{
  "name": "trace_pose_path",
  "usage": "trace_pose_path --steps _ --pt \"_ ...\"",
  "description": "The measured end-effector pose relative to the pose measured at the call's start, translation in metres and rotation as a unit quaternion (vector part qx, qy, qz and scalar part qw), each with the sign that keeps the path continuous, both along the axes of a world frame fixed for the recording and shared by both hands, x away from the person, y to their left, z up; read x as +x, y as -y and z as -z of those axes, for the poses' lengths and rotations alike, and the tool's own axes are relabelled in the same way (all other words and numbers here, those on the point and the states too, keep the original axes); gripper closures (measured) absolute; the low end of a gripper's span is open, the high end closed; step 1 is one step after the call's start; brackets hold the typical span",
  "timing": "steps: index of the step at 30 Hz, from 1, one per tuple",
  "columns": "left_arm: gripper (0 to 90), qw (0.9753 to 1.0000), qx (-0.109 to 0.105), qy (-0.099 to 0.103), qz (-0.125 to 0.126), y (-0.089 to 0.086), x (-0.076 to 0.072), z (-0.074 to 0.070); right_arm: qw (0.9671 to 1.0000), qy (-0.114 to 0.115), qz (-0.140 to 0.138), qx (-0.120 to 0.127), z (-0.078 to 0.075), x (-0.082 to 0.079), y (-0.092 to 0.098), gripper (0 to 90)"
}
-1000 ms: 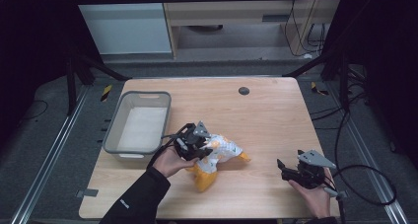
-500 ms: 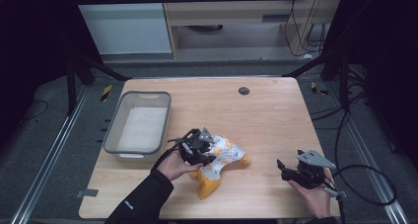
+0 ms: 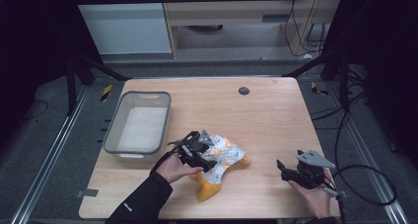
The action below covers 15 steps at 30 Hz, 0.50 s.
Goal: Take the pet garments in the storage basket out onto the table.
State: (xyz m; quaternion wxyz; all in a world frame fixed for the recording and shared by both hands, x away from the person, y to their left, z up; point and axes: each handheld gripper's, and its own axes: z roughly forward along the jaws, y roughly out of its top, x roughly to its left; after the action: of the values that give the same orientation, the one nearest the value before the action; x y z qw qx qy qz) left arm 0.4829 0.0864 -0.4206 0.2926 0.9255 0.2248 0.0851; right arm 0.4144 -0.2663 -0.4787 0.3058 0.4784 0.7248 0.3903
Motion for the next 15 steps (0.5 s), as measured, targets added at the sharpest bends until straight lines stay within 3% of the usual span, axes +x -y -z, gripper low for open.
trace_pose_path --steps 7,15 --pt "26.4 0.9997 -0.02 0.011 -0.005 -0.012 -0.007 -0.015 1.0 0.002 -0.001 0.0 0.0 0.0 0.0 17.0" --pt "24.9 0.9989 -0.034 0.022 -0.023 -0.039 -0.02 -0.034 1.0 0.0 0.001 0.003 0.0 0.0 0.0 17.0"
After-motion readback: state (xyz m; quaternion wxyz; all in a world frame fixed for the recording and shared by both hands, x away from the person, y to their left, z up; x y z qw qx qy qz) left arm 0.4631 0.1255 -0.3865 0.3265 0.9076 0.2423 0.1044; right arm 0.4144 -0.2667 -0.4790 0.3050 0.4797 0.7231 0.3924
